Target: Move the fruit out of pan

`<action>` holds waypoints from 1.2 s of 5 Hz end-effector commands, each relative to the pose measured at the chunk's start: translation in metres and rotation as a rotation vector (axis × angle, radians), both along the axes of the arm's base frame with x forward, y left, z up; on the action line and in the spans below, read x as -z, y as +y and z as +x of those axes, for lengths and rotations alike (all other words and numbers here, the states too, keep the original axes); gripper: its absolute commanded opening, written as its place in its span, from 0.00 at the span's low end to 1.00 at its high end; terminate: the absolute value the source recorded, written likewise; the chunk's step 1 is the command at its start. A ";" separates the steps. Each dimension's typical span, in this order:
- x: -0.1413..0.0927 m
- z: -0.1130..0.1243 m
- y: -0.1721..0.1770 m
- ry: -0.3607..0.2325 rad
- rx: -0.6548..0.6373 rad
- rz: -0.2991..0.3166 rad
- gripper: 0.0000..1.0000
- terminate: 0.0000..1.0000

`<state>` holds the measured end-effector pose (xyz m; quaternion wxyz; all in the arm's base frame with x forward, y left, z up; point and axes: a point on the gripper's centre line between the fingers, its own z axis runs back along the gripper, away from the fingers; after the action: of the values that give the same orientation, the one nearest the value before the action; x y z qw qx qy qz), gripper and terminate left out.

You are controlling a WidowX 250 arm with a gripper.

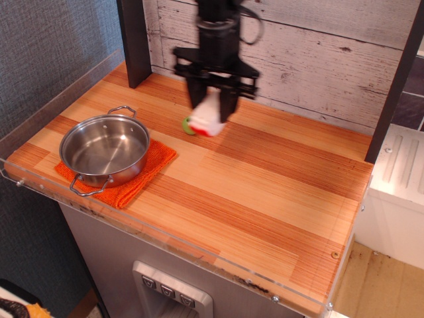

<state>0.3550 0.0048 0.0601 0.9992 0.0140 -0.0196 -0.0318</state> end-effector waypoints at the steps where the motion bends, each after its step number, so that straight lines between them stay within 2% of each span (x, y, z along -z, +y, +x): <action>1: 0.007 0.032 -0.012 -0.009 -0.006 0.038 0.00 0.00; 2: 0.015 0.036 -0.009 0.008 -0.016 0.046 0.00 0.00; 3: 0.019 0.035 -0.005 0.026 -0.017 0.020 0.00 0.00; 4: 0.017 0.034 -0.007 0.065 0.023 -0.050 1.00 0.00; 5: 0.000 0.034 -0.008 0.024 0.031 -0.060 1.00 0.00; 6: -0.030 0.023 -0.009 -0.051 0.064 -0.055 1.00 0.00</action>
<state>0.3768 -0.0050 0.0651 0.9980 -0.0167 -0.0134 -0.0597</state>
